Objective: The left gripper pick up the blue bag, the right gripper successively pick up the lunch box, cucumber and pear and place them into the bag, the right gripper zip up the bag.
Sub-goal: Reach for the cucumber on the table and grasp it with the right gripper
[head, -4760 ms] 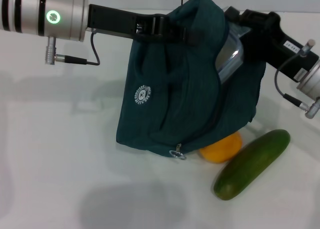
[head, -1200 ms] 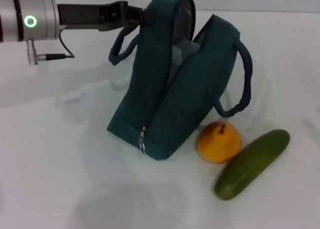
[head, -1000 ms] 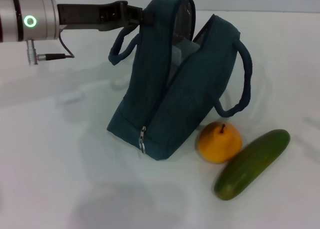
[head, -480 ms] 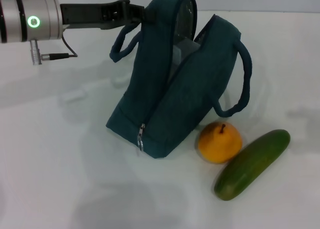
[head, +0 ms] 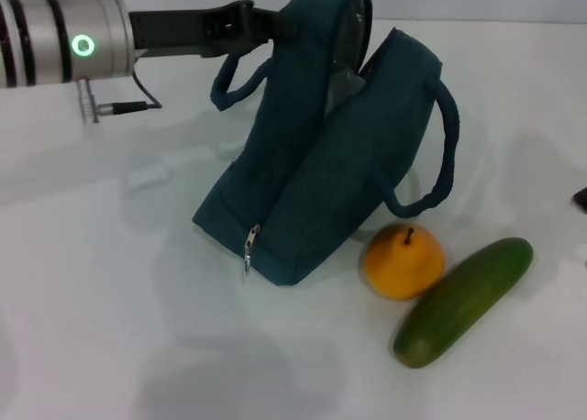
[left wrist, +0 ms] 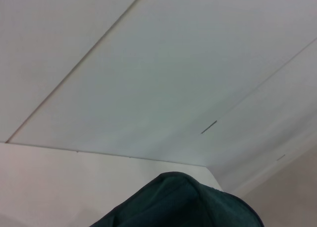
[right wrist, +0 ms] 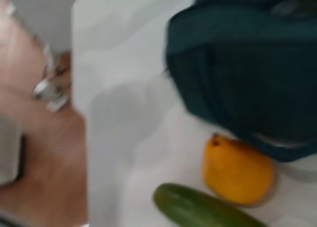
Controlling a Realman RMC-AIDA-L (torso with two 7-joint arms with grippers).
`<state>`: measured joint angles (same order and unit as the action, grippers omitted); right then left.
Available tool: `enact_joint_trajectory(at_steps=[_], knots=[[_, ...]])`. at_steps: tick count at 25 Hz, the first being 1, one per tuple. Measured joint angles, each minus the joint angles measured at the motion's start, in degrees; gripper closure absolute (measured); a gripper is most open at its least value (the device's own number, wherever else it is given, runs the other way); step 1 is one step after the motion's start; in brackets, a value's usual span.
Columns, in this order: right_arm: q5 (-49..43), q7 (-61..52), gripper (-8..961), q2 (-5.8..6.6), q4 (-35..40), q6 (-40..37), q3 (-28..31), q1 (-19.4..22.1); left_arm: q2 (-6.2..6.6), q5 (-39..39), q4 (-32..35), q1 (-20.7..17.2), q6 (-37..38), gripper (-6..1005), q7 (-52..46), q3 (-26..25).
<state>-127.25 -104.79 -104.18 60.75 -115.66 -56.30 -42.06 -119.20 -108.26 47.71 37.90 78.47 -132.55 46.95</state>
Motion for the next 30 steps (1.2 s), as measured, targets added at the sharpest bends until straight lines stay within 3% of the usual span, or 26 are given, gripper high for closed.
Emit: enact_joint_trajectory(at_steps=[4,8,13,19,30], knots=[[-2.86,0.64,80,-2.09,0.52,0.38,-2.97,-2.45,-0.21,0.02,-0.77,0.63,-0.63,941,0.32,0.38],[-5.49,1.15,84,-2.61,0.70,2.41,-4.39,-3.84,-0.24,0.08,-1.23,0.96,-1.48,941,1.06,0.41],[-8.38,1.17,89,-3.75,0.60,6.58,-10.53,-4.57,-0.24,0.08,-1.27,0.94,-2.06,941,1.41,0.38],[-12.50,2.33,95,-6.85,0.50,9.31,-14.00,-5.74,-0.33,1.00,-1.43,0.73,-2.23,941,1.91,0.36],[-15.52,3.30,107,-10.49,0.82,15.50,-22.35,-6.10,-0.28,2.20,-2.29,0.60,-2.02,941,2.44,0.42]])
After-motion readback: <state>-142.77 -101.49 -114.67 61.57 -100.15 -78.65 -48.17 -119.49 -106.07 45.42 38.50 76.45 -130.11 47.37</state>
